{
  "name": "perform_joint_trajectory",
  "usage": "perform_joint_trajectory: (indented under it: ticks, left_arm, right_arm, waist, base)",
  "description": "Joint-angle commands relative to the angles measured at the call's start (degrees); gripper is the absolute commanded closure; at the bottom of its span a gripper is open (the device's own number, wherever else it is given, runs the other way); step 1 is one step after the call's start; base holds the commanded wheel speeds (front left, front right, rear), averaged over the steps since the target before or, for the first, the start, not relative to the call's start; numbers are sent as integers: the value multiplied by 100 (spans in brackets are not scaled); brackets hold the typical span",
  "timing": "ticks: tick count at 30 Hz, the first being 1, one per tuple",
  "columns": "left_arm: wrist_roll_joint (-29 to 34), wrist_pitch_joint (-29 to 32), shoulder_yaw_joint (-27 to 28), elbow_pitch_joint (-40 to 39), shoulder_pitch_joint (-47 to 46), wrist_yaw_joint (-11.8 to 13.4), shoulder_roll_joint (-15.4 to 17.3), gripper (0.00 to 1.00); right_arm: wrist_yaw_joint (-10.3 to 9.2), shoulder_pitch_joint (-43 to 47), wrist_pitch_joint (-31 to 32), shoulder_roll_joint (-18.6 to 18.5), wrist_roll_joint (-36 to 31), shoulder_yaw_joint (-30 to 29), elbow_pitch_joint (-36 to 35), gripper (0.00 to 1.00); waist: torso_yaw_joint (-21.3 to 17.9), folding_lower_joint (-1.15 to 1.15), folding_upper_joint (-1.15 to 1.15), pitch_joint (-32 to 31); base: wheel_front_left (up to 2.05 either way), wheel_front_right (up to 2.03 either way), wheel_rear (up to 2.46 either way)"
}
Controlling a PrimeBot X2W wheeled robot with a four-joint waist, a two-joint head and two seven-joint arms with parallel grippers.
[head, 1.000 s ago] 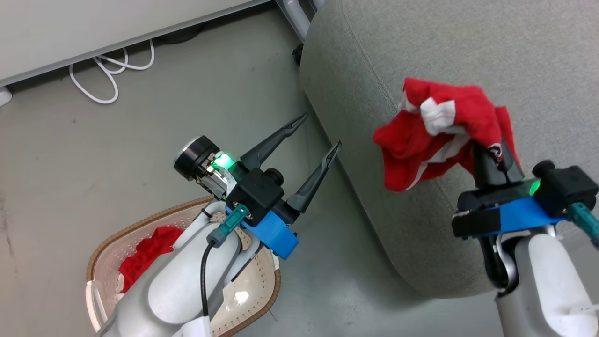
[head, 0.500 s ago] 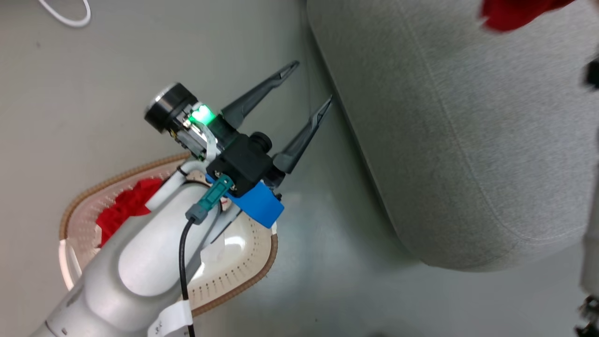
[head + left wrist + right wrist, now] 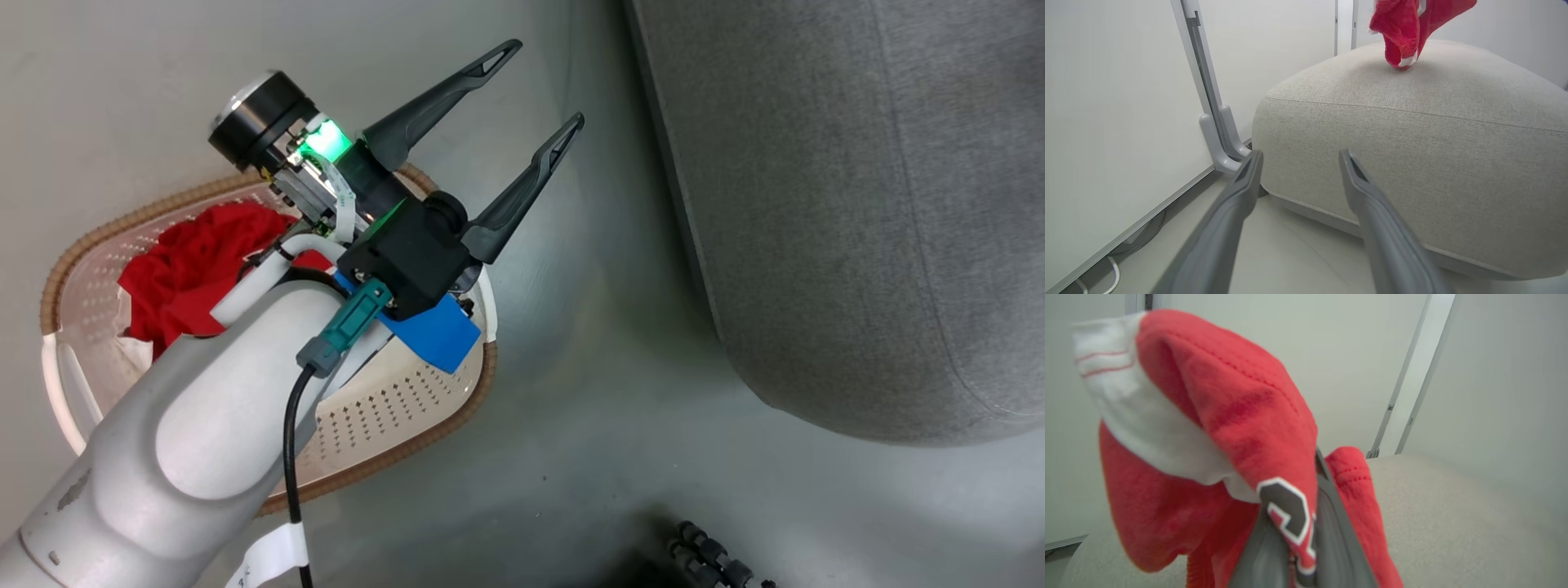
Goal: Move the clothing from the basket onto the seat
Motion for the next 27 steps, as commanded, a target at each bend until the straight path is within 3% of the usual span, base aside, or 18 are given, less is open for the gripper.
perform_joint_trajectory:
  ticks: [1,11,12,13,14,22,27]
  left_arm:
    - [24,24,12,-54,-103,-8,60,0]
    - [-26,83,34,-206,-139,49,224,0]
    - [-33,80,36,-206,-127,49,235,0]
    - [-42,67,35,-195,-106,60,243,0]
    - [-48,53,31,-182,-83,72,241,0]
    - [-178,-200,17,50,95,195,29,0]
    - [-319,-352,87,316,284,302,-141,0]
  right_arm:
    - [1,31,-5,-12,-90,-62,218,100]
    - [1,11,-6,284,-474,-493,1589,100]
    - [1,-26,-6,332,-518,-495,1602,82]
    - [1,-32,-6,397,-583,-495,1601,16]
    - [1,-32,-6,455,-649,-493,1569,0]
    - [0,527,-7,790,-1118,-228,1034,0]
    - [0,1410,-6,732,-901,146,357,0]
  waist:
    - [49,-1,0,139]
    - [95,-1,0,250]
    - [89,-1,0,239]
    - [83,-1,0,215]
    - [83,-1,0,185]
    - [157,-1,0,-349]
    - [249,-1,0,-873]
  base:
    - [0,0,0]
    - [0,0,0]
    - [0,0,0]
    - [0,0,0]
    - [0,0,0]
    - [0,0,0]
    - [0,0,0]
